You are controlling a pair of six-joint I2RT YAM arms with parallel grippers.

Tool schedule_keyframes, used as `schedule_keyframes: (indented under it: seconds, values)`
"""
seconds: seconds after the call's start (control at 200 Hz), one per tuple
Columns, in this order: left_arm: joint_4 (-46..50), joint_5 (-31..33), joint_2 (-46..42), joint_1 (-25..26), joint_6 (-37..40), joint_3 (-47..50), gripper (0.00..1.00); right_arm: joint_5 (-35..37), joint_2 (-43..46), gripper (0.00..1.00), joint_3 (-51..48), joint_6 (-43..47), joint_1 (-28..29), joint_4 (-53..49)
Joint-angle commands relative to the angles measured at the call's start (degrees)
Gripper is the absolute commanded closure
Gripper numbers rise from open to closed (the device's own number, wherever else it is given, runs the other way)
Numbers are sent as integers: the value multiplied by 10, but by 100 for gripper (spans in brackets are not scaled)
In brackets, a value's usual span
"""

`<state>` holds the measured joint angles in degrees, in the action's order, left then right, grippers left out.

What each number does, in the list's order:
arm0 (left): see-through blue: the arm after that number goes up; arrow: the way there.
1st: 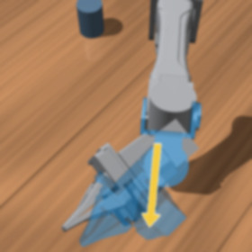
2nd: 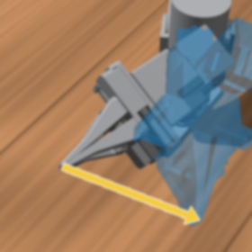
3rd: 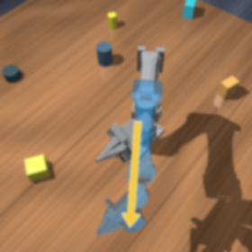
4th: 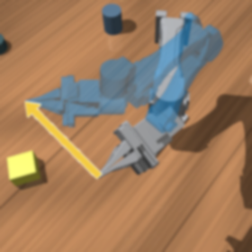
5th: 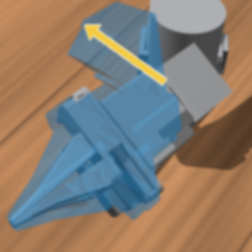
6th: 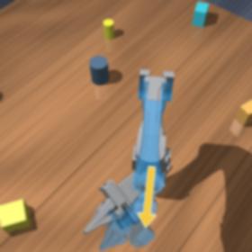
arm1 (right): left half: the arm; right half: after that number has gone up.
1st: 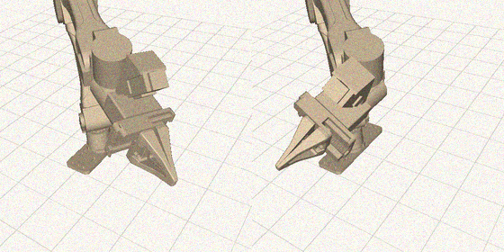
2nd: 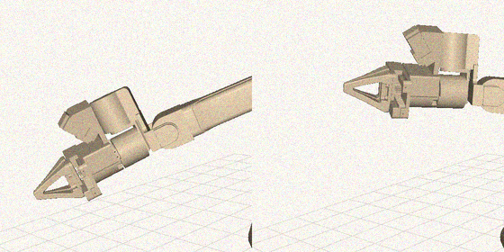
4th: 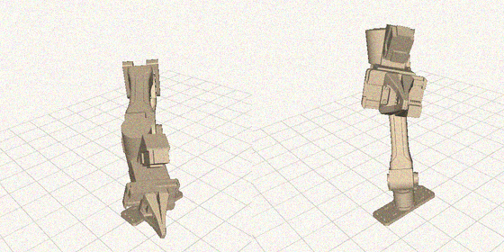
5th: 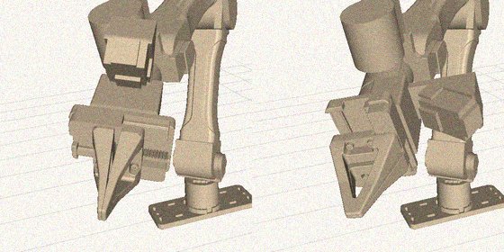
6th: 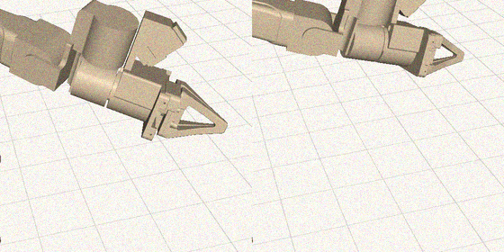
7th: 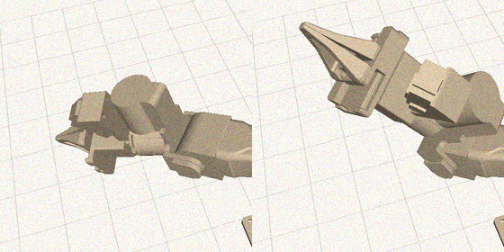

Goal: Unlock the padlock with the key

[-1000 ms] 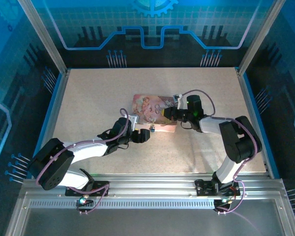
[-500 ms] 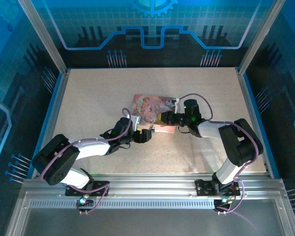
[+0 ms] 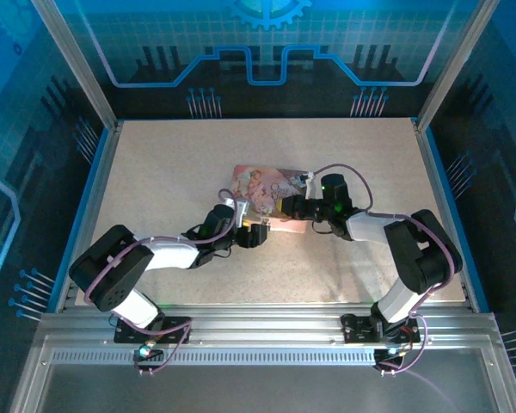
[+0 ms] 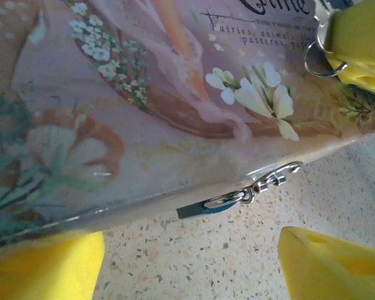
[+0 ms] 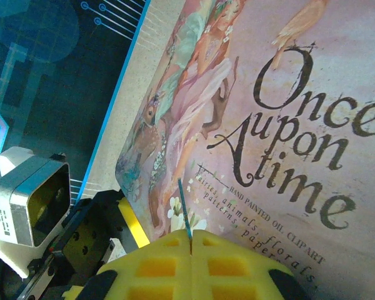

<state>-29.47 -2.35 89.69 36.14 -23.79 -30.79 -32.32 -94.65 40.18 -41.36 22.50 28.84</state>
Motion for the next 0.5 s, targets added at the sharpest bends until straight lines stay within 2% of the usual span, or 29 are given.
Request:
schedule_keyframes:
  seconds: [0.0,0.195,0.495]
  values:
    - [-41,13,13,-17,25,-20,25,28,-22,96,-27,6,9,-125]
    - [-42,7,24,-34,39,-39,26,25,-24,96,-27,1,9,-119]
    - [-37,-11,26,-25,41,-28,27,25,-27,96,-24,-3,9,-108]
